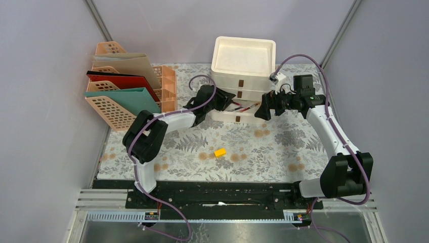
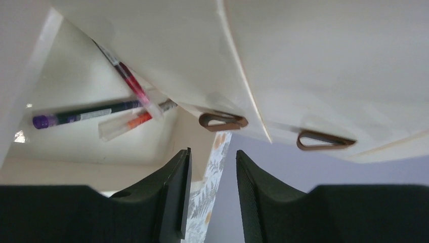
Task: Organize the desk
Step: Place the stationery in the drawer.
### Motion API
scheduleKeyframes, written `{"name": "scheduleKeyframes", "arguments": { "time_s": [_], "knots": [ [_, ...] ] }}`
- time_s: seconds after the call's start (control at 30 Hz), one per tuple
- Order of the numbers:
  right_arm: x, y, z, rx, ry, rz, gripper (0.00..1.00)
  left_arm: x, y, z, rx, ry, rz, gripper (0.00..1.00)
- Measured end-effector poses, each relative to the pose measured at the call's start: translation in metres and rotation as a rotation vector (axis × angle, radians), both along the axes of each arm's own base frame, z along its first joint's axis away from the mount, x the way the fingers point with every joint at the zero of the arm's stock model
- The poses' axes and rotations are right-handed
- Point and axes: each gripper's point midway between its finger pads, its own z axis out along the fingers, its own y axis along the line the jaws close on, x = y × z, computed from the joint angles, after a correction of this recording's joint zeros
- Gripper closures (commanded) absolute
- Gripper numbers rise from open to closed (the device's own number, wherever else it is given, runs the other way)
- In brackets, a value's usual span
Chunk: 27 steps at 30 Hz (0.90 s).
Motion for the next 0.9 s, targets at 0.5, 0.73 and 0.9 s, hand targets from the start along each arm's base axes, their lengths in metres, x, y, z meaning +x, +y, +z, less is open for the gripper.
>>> {"name": "scheduleKeyframes", "arguments": {
  "time_s": [0.5, 0.73, 0.9],
  "knots": [
    [-0.002, 0.001, -0.005, -0.009, -0.009, 0.048, 0.01, -0.104, 0.060, 0.037, 0.207, -0.236, -0.172, 0.95],
    [-0.002, 0.001, -0.005, -0.009, -0.008, 0.049, 0.01, -0.140, 0.062, -0.055, 0.216, 0.044, -0.178, 0.94],
    [-0.002, 0.001, -0.005, -0.009, -0.009, 0.049, 0.01, -0.133, 0.051, -0.076, 0.157, 0.112, -0.144, 0.94]
  ]
}}
